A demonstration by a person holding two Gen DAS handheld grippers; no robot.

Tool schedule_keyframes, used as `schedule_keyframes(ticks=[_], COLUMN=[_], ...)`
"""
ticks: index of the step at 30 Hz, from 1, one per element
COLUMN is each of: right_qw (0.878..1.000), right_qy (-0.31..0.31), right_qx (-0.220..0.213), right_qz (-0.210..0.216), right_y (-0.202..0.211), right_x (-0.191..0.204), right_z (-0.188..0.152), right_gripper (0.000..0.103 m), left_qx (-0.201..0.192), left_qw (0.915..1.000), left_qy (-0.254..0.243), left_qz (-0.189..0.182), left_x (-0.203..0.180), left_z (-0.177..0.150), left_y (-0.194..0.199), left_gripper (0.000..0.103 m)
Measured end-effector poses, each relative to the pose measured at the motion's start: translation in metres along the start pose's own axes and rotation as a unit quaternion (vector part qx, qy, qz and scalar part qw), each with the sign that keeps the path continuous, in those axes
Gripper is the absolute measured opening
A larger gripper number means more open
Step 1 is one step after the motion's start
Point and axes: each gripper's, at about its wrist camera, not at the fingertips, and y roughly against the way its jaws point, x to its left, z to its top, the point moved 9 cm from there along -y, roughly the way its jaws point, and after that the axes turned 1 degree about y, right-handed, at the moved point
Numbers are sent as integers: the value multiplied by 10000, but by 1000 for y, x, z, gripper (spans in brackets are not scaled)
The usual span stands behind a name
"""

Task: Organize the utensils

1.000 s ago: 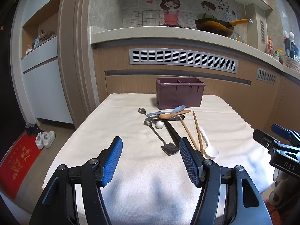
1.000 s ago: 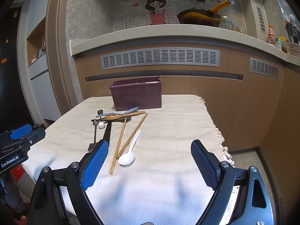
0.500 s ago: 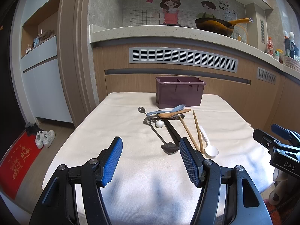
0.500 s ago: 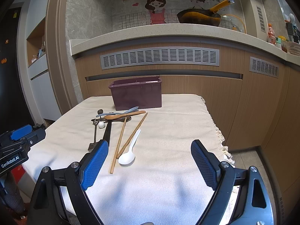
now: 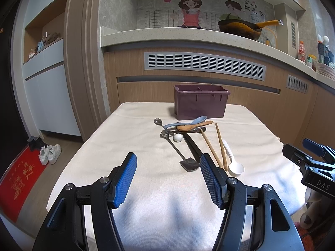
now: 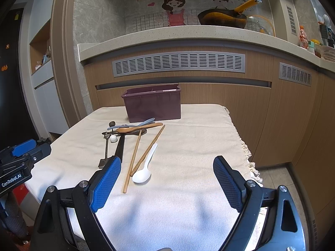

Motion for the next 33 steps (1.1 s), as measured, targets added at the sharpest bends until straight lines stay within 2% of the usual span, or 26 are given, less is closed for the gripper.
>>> schedule_keyframes(ticks=[18, 23, 27, 30, 33], right_qw=[10000, 10000, 9997, 9993, 9986], right_qy=[-10, 24, 182, 257, 387], right_qx=[12, 15, -120, -188, -252], right_qz=[5, -26, -144, -177, -242], right_y=[-1, -4, -9, -20, -32], right_x=[0, -1, -2, -3, -4], right_z=[-1, -1, 9, 23, 39], right_gripper=[88, 88, 88, 88, 88], left_qx=[23, 180, 349, 253, 304], left_qw=[10000, 9998, 9993, 9995, 9986], left_qy=[-7, -88, -86, -87, -113], left_qz=[-1, -16, -139, -176, -409], left_x=[1, 0, 2, 3, 0], left_z=[-1, -2, 4, 18, 32], left_y=[-1, -9, -21, -31, -51], left_gripper=[64, 64, 64, 64, 64])
